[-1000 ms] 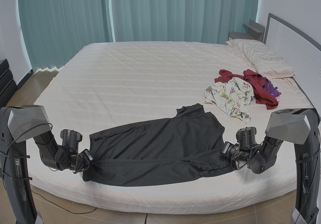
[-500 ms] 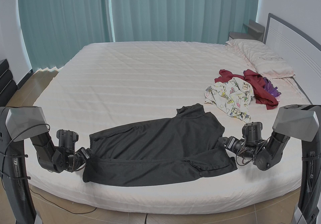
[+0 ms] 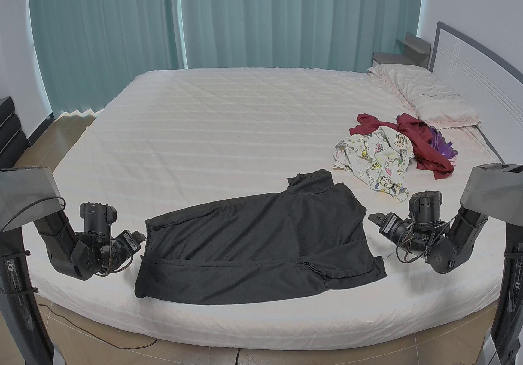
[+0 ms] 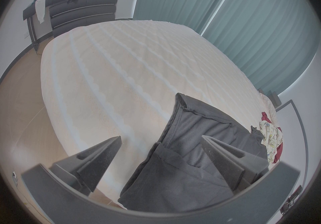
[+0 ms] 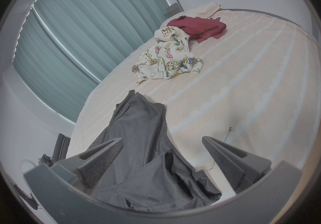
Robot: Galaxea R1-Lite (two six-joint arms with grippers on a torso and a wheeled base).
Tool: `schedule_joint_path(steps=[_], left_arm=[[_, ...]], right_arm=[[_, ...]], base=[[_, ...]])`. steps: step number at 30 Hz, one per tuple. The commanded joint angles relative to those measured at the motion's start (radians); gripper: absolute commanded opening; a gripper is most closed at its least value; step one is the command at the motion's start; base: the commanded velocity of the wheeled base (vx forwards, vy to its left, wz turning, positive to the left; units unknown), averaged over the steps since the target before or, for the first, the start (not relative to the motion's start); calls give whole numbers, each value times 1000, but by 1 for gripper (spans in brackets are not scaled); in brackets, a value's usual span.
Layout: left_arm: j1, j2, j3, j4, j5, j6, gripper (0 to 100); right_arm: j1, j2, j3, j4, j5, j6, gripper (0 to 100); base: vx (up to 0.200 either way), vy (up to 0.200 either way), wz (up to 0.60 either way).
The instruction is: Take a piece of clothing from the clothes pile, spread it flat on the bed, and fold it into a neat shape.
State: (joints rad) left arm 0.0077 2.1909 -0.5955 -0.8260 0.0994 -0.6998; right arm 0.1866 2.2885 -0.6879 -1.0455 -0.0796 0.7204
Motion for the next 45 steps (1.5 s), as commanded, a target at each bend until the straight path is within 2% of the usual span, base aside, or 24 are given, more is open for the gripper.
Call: schedule_joint_path(steps=[1,10,28,37,45], left_arm=[[0,-8,2,-1,-1,-1,100],[0,-8,-1,2,0,2,100],[3,40,-27,1,19,6,100],[5,43,-26,-2,19,5,100],[5,47,-29,-2,20,5,100]], right_arm=[[2,-12,7,-1,0,1,100],[5,-11,14,-1,0,1,100],[8,-4,16,7,3,-1,100],[8,-3,16,9,4,-1,100],[8,-3,21,9,4,-1,100]], base=[[200,0,0],[200,0,0],[0,0,0],[0,200,0],[0,0,0]])
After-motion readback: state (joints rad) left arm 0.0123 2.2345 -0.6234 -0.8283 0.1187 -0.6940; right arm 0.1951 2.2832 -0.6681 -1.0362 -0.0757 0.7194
